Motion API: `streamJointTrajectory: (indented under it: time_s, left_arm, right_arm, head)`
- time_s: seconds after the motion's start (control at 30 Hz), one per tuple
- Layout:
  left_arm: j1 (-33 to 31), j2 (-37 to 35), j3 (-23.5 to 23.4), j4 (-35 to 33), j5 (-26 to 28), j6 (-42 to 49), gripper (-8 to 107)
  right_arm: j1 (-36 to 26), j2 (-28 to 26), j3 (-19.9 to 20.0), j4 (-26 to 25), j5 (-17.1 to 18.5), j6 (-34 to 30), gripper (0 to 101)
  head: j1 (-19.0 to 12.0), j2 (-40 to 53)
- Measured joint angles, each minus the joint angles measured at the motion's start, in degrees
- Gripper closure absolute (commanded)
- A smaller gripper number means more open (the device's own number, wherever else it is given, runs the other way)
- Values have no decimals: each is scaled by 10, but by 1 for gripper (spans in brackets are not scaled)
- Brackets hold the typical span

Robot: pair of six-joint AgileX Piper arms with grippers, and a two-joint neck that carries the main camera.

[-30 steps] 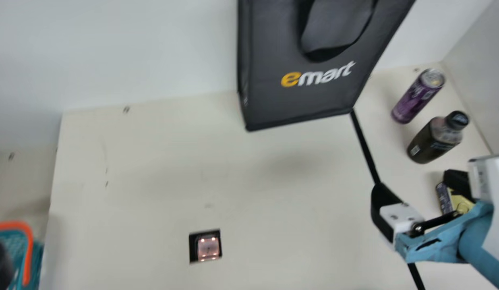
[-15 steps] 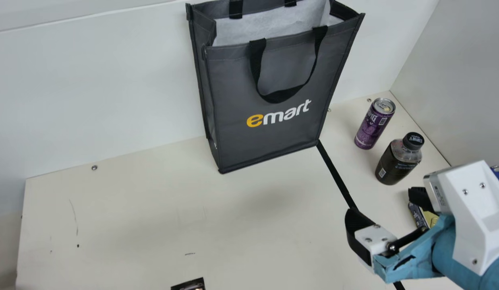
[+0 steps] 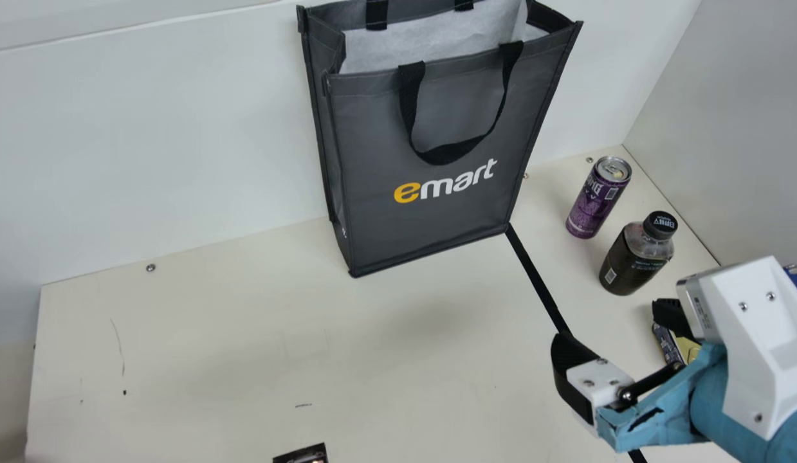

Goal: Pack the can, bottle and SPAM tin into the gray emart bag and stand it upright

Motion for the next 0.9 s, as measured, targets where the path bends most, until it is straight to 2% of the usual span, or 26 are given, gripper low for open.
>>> streamJointTrajectory:
  time_s: [0.43,0.63,0.9]
  left_arm:
    - [0,0,0,0,0,0,9]
    - [0,0,0,0,0,0,9]
    - [0,0,0,0,0,0,9]
  right_arm:
    - [4,12,-9,8,-5,0,6]
    - [9,43,-37,15,-8,-15,6]
    - [7,96,-97,18,-12,-55,6]
  head:
    - [0,1]
    - [0,1]
    - [0,1]
